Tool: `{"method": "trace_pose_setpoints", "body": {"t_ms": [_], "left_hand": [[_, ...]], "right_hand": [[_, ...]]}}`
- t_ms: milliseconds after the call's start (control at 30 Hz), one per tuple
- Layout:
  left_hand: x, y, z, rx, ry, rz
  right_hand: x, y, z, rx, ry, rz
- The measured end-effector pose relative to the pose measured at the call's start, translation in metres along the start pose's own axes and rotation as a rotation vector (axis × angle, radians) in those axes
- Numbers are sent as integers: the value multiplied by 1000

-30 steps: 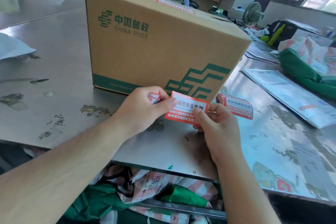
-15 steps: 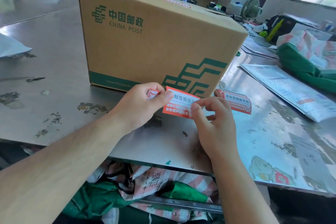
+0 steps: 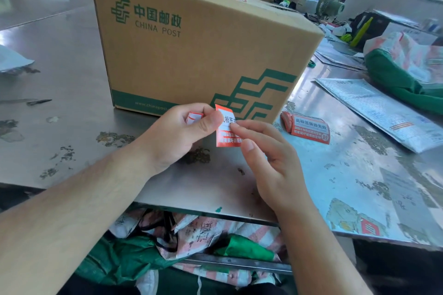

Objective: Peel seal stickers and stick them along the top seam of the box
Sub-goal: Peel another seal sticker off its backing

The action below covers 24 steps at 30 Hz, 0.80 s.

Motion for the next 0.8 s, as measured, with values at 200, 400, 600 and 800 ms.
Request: {"method": "trace_pose_setpoints", "body": {"t_ms": [200, 400, 600, 800], "left_hand": [[1, 1, 0, -49, 46, 30], [0, 0, 0, -52, 28, 41], [-1, -1, -2, -46, -23, 15], [7, 1, 5, -63, 1, 0]], "right_hand": [[-1, 3, -2, -5, -54, 4], [-1, 3, -2, -11, -59, 5], [-3, 4, -1, -20, -80, 13], [-5, 5, -2, -24, -106, 0]]}}
Point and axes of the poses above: each hand's wrist, its own y-axis away from the middle knuckle, its own z-axis out of the palm, x = y × z, the point moved 4 cm from there along -y, towards the middle knuckle, and after that the axes turned 5 degrees about z, right-handed, at the moved point
